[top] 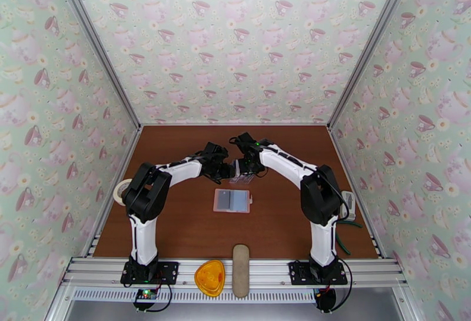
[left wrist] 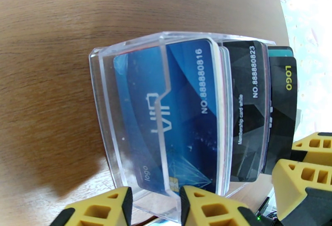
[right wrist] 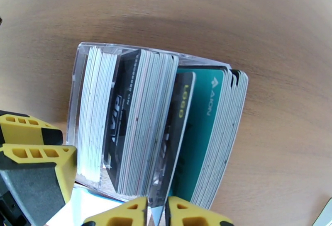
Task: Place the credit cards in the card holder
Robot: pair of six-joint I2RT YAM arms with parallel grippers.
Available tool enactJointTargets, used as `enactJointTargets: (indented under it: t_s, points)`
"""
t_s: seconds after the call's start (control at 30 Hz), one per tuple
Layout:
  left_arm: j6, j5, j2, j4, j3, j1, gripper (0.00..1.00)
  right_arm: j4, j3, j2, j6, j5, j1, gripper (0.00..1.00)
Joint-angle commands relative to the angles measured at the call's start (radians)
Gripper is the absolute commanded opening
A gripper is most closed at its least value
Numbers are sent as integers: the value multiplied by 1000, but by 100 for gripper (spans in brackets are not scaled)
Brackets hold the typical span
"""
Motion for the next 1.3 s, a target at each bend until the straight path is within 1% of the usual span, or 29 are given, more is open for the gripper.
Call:
enactJointTargets:
  t_s: [0.0,0.37,0.6,0.83,1.03,1.17,1.27]
  points:
    - [9,-28,17,-68,-2,13,37,5,19,19,14,-28,-11,22]
    - [7,-28,20,-68,1,13,37,-7,108,71,20,-47,-36,22]
    - [7,-29,15,-72,-1,13,37,-16,155,104,28,-61,-44,19]
    - [7,-29,15,-71,-2,13,37,-21,155,92,41,-62,-43,15]
    - [6,-26,17,-68,2,13,37,-6,126,62,68,-71,-44,14]
    - [2,-23,17,-62,1,13,37,-20,131,71,94,-73,-43,14]
    - [-1,-22,16,-62,2,11,37,-24,127,69,131,-53,-44,8]
